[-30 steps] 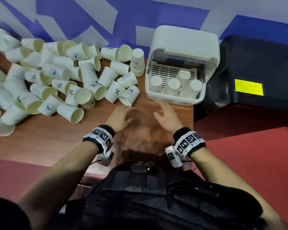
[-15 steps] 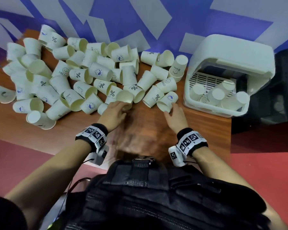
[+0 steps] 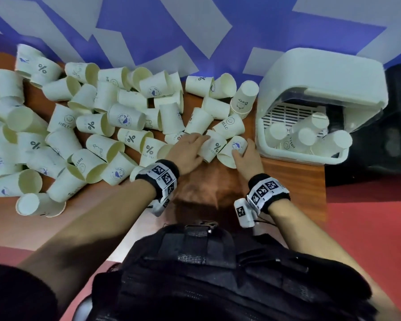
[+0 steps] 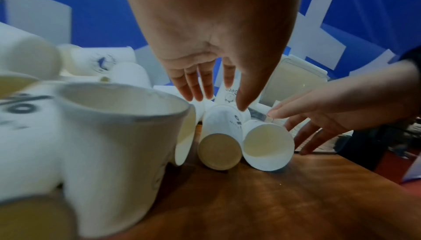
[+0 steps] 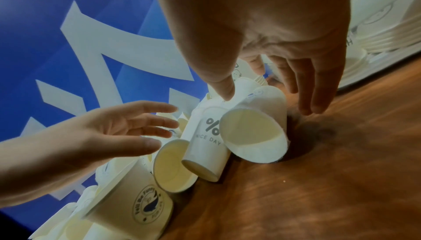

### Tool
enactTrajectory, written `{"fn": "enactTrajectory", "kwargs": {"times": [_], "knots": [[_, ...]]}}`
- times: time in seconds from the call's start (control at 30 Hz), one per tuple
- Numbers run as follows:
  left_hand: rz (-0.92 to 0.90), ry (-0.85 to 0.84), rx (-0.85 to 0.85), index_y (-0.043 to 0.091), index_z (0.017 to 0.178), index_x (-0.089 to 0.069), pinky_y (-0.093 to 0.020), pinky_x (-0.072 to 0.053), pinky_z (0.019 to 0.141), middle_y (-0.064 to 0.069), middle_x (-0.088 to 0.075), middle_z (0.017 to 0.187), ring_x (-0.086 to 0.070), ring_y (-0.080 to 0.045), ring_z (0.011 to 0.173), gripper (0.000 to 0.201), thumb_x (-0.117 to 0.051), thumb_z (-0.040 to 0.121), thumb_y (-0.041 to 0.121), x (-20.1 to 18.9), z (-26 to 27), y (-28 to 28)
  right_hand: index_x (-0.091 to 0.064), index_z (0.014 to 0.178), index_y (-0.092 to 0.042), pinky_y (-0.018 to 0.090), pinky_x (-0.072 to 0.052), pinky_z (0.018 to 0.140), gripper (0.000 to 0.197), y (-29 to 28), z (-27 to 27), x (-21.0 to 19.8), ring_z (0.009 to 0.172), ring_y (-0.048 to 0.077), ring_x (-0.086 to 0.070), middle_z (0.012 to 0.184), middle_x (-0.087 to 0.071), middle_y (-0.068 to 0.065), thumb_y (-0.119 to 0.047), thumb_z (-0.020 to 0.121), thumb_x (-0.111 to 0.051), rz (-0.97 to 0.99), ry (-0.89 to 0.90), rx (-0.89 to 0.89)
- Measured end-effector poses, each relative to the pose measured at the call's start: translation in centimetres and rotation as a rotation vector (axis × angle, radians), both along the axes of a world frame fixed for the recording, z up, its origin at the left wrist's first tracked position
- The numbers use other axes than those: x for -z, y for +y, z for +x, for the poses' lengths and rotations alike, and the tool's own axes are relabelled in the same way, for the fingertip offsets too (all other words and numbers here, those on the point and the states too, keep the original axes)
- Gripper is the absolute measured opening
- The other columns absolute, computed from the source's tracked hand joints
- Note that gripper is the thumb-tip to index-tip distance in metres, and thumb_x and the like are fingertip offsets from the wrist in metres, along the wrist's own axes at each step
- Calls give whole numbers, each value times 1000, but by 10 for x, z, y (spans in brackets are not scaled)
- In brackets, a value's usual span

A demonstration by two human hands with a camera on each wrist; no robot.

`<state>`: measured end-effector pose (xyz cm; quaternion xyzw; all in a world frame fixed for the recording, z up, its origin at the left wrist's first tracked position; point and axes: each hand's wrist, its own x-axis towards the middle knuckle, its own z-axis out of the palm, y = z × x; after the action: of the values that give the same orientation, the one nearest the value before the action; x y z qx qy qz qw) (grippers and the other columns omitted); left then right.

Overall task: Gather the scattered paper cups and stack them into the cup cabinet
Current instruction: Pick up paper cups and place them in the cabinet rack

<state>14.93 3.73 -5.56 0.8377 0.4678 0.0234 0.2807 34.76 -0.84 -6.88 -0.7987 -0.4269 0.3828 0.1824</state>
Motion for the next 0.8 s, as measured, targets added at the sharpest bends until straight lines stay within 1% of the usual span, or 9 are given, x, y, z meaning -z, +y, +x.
{"fn": "enactTrajectory", "kwargs": {"times": [0.1,0.23,0.33,0.4,0.47,0.57,0.67,0.73,0.8], "knots": [[25,86,49,14,148,-29,-39,-33,103,-15,-43,141,-43,-34,123,68,-60,87,21,12,13,14,-21,147,-7,40,-36,104,68,10,1,6,128,33,-43,140,-42,20,-30,93,-54,-28,19,38],[81,224,98,22,151,-16,-40,-27,105,-7,-44,141,-41,-30,125,78,-56,88,42,25,24,18,-15,150,-10,33,-32,106,78,20,2,13,131,28,-42,144,-40,16,-30,90,-61,-79,98,93],[77,269,82,25,153,-3,-42,-27,105,-7,-50,135,-45,-30,122,88,-53,86,54,36,27,19,-16,149,-9,29,-34,100,79,22,3,16,129,26,-44,142,-43,12,-25,88,-65,-87,123,89],[72,271,59,25,153,4,-43,-30,104,-9,-57,127,-50,-31,118,95,-53,84,59,40,28,19,-25,144,-7,29,-38,93,72,21,3,18,122,25,-50,134,-50,10,-22,86,-67,-80,135,92],[73,258,29,21,152,7,-44,-32,103,-11,-61,121,-53,-33,115,100,-53,83,59,41,30,18,-33,133,-4,29,-42,87,63,18,2,19,111,24,-55,124,-55,11,-19,84,-69,-71,152,119],[64,215,-21,18,151,11,-46,-32,104,-15,-60,123,-53,-35,115,102,-56,83,54,38,31,19,-35,123,-2,31,-43,81,56,13,2,17,100,22,-56,113,-55,10,-19,84,-71,-57,182,165],[-15,174,-32,21,150,15,-50,-19,114,-16,-54,132,-51,-33,122,103,-58,83,49,33,27,19,-37,114,-4,28,-39,73,47,6,4,12,92,19,-53,105,-51,5,-20,86,-70,-40,178,179],[-47,139,-38,21,151,10,-50,-13,116,-16,-49,137,-47,-31,126,102,-60,82,47,27,25,17,-37,104,-8,25,-38,69,40,1,4,9,90,18,-52,102,-50,5,-19,85,-71,-15,168,185],[-37,94,-56,18,152,2,-47,-16,116,-17,-48,136,-47,-31,125,101,-62,80,46,21,22,14,-38,99,-9,25,-37,69,38,-4,3,5,89,19,-51,100,-50,6,-17,83,-72,16,160,206]]}}
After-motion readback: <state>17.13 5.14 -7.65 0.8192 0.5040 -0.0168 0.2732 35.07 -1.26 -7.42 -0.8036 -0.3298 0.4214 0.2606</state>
